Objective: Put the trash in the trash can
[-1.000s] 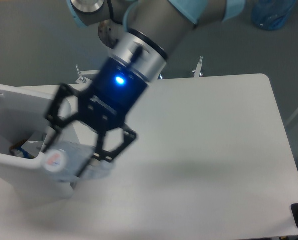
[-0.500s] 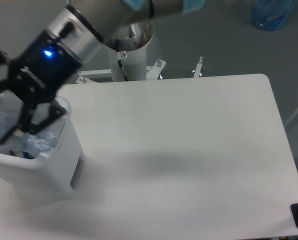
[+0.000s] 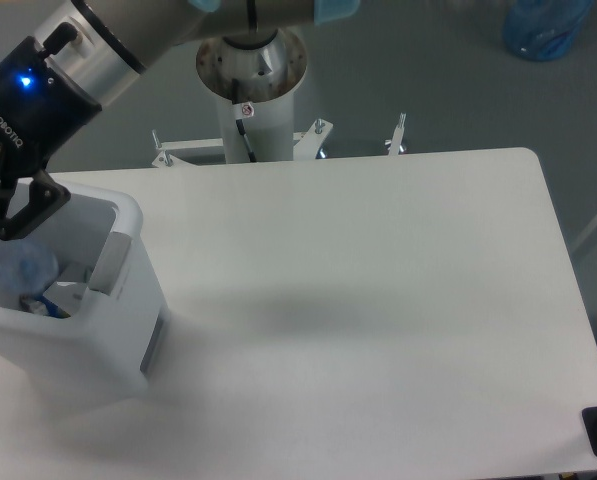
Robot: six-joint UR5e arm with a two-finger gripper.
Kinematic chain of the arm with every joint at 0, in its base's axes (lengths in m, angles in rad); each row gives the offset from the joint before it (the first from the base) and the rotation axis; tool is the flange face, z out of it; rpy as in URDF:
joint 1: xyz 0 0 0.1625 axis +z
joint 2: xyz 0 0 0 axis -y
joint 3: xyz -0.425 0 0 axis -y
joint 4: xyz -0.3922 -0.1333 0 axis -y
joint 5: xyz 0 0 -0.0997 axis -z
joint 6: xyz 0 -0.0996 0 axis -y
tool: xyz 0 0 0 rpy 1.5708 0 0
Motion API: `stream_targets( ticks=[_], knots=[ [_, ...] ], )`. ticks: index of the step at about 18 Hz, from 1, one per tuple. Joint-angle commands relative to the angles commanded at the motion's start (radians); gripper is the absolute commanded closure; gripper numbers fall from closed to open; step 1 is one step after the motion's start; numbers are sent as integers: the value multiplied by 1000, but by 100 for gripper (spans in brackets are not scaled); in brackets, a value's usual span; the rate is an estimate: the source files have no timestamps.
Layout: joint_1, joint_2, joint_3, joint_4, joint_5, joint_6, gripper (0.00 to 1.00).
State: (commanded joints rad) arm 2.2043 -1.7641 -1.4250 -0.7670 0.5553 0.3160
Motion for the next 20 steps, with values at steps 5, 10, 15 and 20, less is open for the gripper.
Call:
stream_targets(
  ticks=[5, 10, 15, 20],
  knots=[
    [86, 41, -32, -2, 0, 0, 0],
    [260, 143, -124, -2, 11, 147, 0],
    [452, 157, -147, -8, 28, 360, 0],
    [489, 120, -149, -15, 331, 587, 0]
  ],
)
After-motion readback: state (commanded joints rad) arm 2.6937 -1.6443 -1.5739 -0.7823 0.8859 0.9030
